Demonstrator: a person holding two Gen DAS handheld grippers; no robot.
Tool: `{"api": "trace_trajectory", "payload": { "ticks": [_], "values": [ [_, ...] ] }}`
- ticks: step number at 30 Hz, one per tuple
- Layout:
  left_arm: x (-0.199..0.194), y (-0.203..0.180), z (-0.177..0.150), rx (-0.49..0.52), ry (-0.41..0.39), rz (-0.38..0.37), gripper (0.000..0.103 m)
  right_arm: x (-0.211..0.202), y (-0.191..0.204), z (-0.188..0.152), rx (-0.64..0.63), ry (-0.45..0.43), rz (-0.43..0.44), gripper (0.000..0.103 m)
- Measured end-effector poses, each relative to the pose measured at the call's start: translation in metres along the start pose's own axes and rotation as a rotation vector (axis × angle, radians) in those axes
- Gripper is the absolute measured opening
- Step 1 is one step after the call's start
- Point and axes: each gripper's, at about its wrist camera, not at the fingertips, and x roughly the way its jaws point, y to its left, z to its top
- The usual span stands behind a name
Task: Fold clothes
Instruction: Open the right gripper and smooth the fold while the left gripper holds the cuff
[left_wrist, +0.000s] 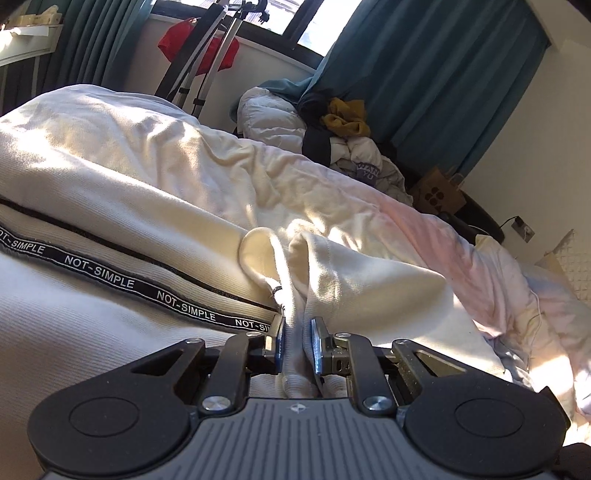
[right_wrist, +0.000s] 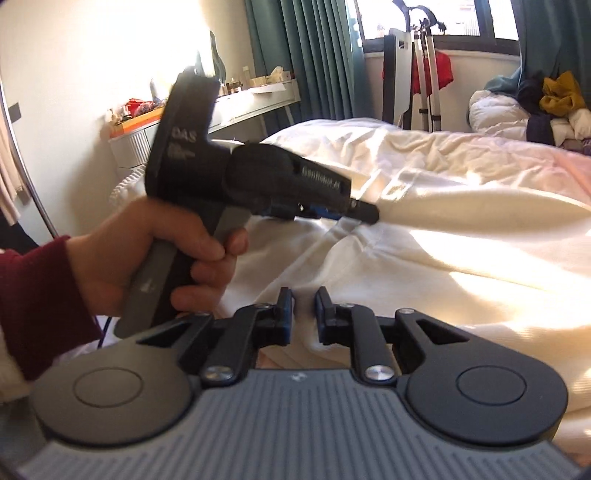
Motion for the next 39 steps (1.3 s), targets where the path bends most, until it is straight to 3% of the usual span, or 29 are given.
{"api": "trace_trajectory", "payload": {
  "ticks": [5,8,13,15,20,25,32,36,39],
  "values": [
    [0.000,0.001,-0.001,-0.007,0.002,-0.003,0.016,-0.032,-0.006,0.003,0.031,-0.008,0.007,0.017],
    [0.000,0.001,-0.002,-0.008,0.000,-0.002,0.017,-0.046,-0.013,0.012,0.019,-0.064,-0.035,0.016],
    [-0.001,0.000,-0.004,-0.011,-0.007,0.000,0.019,-0.038,-0.036,0.015,-0.057,-0.070,-0.342,0.016],
    [-0.002,-0.001,-0.006,-0.006,-0.015,0.005,0.020,-0.032,-0.055,0.009,0.010,-0.047,-0.382,0.016],
    [-0.008,-0.003,-0.007,-0.018,-0.033,-0.005,0.023,0.002,-0.083,-0.013,0.066,0.068,-0.398,0.015],
    [-0.037,-0.002,-0.012,-0.076,-0.085,-0.022,0.025,0.011,-0.088,-0.020,0.096,0.051,-0.396,0.014],
    [-0.097,-0.003,-0.020,-0.176,-0.071,0.032,0.045,0.011,-0.091,-0.020,0.115,0.042,-0.392,0.014],
    [-0.146,0.001,-0.027,-0.268,-0.114,0.078,0.076,0.009,-0.090,-0.020,0.114,0.040,-0.387,0.014],
    [-0.180,0.018,-0.035,-0.366,-0.113,0.119,0.076,0.005,-0.090,-0.022,0.125,0.034,-0.382,0.014]
  ]
}}
